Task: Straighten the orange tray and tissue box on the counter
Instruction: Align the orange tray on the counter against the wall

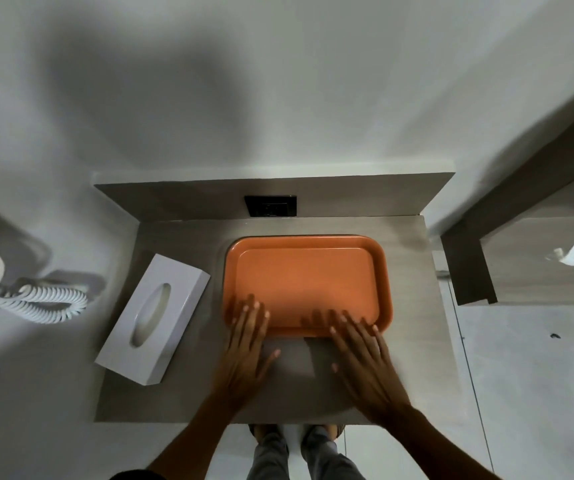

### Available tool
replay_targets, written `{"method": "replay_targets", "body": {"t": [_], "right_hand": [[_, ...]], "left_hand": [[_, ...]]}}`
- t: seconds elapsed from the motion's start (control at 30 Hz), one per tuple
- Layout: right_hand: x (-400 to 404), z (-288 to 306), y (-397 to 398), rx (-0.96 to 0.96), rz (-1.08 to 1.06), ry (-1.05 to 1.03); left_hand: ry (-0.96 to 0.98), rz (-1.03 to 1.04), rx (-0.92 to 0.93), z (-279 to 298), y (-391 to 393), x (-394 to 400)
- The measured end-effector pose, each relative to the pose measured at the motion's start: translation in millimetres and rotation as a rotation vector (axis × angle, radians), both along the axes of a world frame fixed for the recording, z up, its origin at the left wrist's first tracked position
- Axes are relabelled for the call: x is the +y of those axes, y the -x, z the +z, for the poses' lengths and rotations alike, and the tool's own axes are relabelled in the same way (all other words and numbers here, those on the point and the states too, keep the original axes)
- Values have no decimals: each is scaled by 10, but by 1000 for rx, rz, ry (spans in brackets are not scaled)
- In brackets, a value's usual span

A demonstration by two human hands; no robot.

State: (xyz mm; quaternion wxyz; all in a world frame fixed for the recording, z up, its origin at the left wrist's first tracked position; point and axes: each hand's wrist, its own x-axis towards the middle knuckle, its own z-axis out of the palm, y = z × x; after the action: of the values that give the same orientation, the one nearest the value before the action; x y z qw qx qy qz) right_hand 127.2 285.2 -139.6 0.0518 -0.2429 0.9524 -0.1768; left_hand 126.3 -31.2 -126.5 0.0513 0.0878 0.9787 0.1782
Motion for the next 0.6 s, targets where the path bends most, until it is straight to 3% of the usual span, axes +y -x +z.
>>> {"method": "replay_targets", "body": {"t": [0.23, 0.6], "right_hand": [[-36, -165, -233, -5, -18, -179], [-95, -219, 110, -74, -20, -153]], "left_hand": [[165, -122, -80, -149, -227, 5], [191, -137, -80, -176, 84, -47]]}}
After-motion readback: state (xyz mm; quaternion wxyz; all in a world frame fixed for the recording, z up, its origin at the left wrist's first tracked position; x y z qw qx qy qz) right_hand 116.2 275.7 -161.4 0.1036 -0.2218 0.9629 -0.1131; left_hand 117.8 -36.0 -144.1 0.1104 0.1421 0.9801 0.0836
